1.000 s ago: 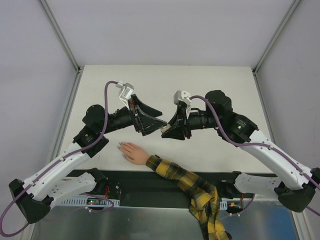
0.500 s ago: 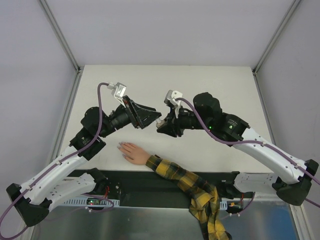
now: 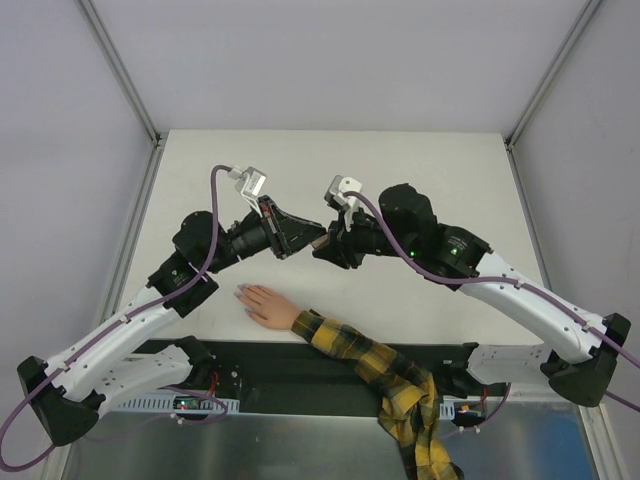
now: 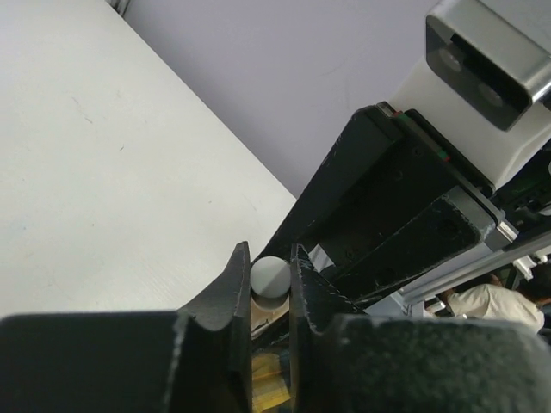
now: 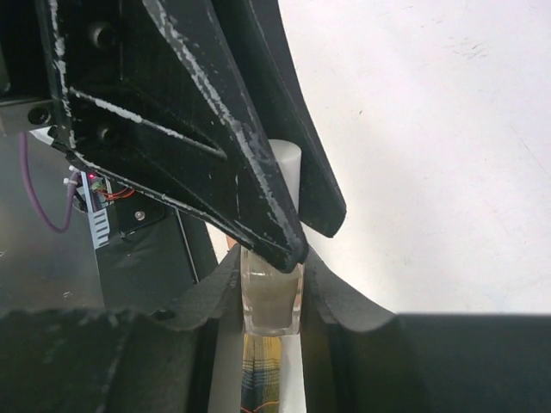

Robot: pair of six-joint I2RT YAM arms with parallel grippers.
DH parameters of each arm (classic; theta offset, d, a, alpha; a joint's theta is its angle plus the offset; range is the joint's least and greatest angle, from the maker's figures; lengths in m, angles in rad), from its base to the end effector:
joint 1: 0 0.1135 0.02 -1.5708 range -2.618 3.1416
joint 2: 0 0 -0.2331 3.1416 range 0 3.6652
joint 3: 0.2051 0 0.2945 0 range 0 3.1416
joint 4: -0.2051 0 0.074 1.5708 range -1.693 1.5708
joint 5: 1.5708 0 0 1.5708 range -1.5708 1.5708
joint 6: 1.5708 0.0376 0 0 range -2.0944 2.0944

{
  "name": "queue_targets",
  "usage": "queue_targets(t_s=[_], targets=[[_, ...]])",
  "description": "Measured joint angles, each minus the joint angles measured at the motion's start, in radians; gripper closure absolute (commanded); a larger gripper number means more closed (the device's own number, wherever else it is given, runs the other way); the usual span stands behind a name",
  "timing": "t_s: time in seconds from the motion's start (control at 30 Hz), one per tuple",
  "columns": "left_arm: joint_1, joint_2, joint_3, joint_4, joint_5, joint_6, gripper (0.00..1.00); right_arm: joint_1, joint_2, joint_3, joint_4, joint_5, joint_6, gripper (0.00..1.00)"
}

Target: Paint the nails

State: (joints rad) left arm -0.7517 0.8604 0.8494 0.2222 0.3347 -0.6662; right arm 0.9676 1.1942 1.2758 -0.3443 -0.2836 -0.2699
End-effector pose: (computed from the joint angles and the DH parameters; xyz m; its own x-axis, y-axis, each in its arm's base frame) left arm 0.1845 -0.1893 0.3700 -0.4232 -0.4034 -0.8113 0.7862 0.2815 -0.5501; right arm 0.1746 0.2720 0.3850 0.1097 -0.2920 -0.9501 -0.9490 0.2534 -0.1874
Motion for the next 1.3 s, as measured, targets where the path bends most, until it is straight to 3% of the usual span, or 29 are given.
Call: queue_targets(t_s=[0.17, 0.27, 0.4, 0.53, 0.57, 0.63, 0.67, 0.77, 0.83, 0.97, 1.1, 1.3], targets=[[0.006, 0.002, -0.004, 0.032, 0.087, 0.048, 1.00, -0.008, -0.010, -0.003, -0.008, -0.063, 0.000, 1.00], [0.009, 0.001, -0.023, 0.141, 0.234, 0.073, 1.00, -0.057, -0.033, -0.018, 0.003, -0.314, 0.013, 1.00], [-0.004, -0.009, -0.055, 0.335, 0.473, 0.048, 1.00, -0.056, -0.075, -0.100, 0.159, -0.652, 0.113, 1.00], [-0.027, 0.018, -0.064, 0.508, 0.591, 0.007, 1.00, -0.035, -0.079, -0.108, 0.225, -0.768, 0.167, 1.00], [-0.027, 0.030, -0.063, 0.532, 0.604, -0.001, 0.92, -0.037, -0.080, -0.108, 0.225, -0.773, 0.169, 1.00], [-0.026, 0.049, -0.055, 0.544, 0.618, -0.011, 0.73, -0.045, -0.084, -0.108, 0.207, -0.772, 0.164, 1.00], [-0.026, 0.056, -0.045, 0.535, 0.623, -0.011, 0.55, -0.050, -0.088, -0.108, 0.193, -0.763, 0.157, 1.00], [-0.026, 0.063, -0.011, 0.441, 0.608, -0.001, 0.34, -0.050, -0.098, -0.095, 0.129, -0.711, 0.087, 1.00], [-0.026, 0.046, 0.014, 0.355, 0.576, 0.016, 0.27, -0.048, -0.099, -0.080, 0.080, -0.631, 0.043, 1.00], [-0.018, -0.020, 0.031, 0.181, 0.409, 0.075, 0.24, -0.037, -0.091, -0.053, 0.004, -0.477, -0.013, 1.00], [-0.013, -0.075, 0.031, 0.044, 0.227, 0.095, 0.30, -0.018, -0.068, -0.046, -0.021, -0.296, -0.029, 1.00], [-0.013, -0.087, 0.031, -0.031, 0.050, 0.101, 0.41, 0.054, -0.018, -0.039, -0.019, -0.052, -0.026, 1.00]])
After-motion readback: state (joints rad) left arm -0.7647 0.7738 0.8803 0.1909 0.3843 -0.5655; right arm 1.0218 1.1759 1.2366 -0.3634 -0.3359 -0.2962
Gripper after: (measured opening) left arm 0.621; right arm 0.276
